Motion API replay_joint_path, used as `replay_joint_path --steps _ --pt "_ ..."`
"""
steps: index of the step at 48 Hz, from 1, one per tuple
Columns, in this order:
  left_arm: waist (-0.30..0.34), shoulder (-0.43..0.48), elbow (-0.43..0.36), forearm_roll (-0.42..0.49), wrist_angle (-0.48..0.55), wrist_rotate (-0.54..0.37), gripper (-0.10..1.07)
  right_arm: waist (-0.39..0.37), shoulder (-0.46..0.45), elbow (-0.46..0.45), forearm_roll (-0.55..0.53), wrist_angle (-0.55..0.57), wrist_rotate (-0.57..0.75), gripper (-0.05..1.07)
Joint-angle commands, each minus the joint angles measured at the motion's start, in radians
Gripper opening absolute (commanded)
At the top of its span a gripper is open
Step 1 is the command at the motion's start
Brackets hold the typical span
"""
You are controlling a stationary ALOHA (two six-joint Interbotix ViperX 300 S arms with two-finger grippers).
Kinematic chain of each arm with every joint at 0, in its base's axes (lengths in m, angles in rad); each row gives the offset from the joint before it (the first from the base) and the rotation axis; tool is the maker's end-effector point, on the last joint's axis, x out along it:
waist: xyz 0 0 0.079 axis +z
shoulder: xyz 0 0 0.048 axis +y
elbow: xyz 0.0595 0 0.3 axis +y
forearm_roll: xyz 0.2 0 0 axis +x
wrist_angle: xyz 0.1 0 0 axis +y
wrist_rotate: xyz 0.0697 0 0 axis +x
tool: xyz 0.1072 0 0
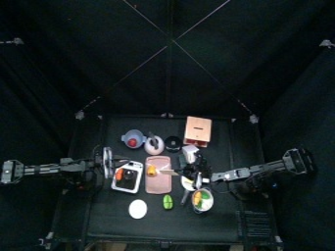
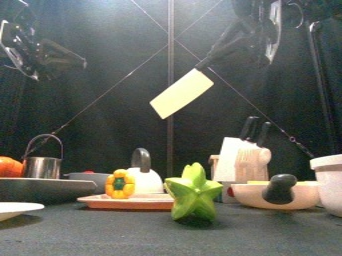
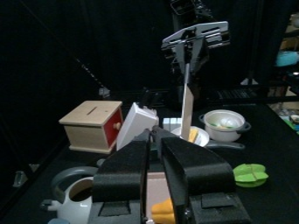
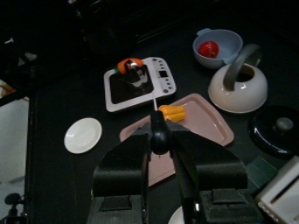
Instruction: Grab cleaver with other hand
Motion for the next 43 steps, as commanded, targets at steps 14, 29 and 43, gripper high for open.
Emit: replay_joint_path --steps 14,29,43 --pt "-0.087 0.092 -0.063 0.000 -0.014 -0.003 0.89 -0.009 0.057 -0.123 -0.192 -0.017 0.003 0.53" --pt "-0.097 0.270 -0.146 0.005 -0.080 0.003 0.95 -0.009 0.075 -0.169 -0.259 0.006 0.006 0.54" --pt "-0.097 0.325 -0.160 0.006 -0.195 -0.006 0.94 -0.008 0.121 -0.212 -0.307 0.006 0.005 0.53"
